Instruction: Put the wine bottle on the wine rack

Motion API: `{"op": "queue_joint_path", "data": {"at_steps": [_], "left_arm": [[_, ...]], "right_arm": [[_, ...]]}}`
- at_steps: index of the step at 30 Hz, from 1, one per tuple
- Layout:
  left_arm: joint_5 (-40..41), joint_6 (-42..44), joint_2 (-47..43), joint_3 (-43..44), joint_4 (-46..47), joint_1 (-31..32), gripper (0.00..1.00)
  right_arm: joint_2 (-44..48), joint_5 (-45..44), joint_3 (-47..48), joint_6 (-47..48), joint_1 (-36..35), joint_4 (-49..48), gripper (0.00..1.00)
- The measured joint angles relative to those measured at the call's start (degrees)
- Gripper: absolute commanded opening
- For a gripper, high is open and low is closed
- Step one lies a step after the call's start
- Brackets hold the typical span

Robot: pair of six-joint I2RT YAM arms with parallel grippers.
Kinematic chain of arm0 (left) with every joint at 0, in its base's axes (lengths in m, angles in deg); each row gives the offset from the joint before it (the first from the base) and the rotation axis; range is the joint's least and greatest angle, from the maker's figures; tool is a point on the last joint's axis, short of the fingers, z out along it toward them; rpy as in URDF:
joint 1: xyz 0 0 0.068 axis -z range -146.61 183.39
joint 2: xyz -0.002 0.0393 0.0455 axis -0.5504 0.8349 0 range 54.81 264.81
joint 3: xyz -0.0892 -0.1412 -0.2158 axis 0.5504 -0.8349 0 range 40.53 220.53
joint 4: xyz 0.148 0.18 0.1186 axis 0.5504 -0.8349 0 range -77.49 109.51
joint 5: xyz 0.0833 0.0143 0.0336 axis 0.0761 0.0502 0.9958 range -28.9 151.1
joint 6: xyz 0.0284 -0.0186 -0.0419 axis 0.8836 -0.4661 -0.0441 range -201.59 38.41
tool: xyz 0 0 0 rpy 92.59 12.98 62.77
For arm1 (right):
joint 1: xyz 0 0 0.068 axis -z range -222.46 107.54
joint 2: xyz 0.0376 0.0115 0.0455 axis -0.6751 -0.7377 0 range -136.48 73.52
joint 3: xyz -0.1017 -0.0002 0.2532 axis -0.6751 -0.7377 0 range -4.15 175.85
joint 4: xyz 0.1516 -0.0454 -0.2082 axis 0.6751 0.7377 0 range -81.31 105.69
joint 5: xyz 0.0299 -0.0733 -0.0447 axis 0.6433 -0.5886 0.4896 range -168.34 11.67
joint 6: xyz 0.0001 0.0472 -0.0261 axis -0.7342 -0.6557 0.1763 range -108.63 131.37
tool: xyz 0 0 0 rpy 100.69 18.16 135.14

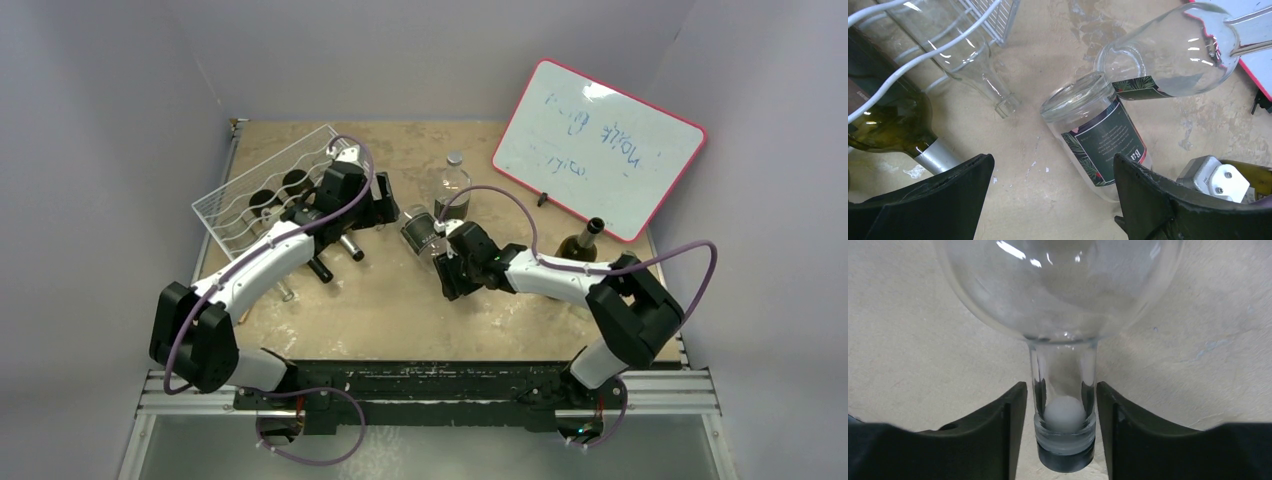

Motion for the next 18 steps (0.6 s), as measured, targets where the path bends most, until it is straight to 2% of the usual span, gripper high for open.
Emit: {"op": "queue_joint_path", "data": {"at_steps": [3,8,13,18], "left_arm": [[0.4,0.4,-0.5,0.2,-0.2,0.0,0.90],[0.7,0.8,-0.5,0.3,-0.7,0.0,0.90],[0.9,0.9,-0.5,0.3,-1.2,0.0,0.90],[1.2,1.3,-0.5,0.3,-1.9,0.0,0.90]], "right_arm": [[-0.1,0.0,1.4,0.2,0.0,-0.2,0.65],[-2.2,0.0,3.7,0.5,0.0,-1.0,0.66],[-6.4,-0.1,5.6,1.0,0.0,-1.7,0.60],[-7.4,0.0,6.5,1.2,0.0,-2.3,0.58]]}}
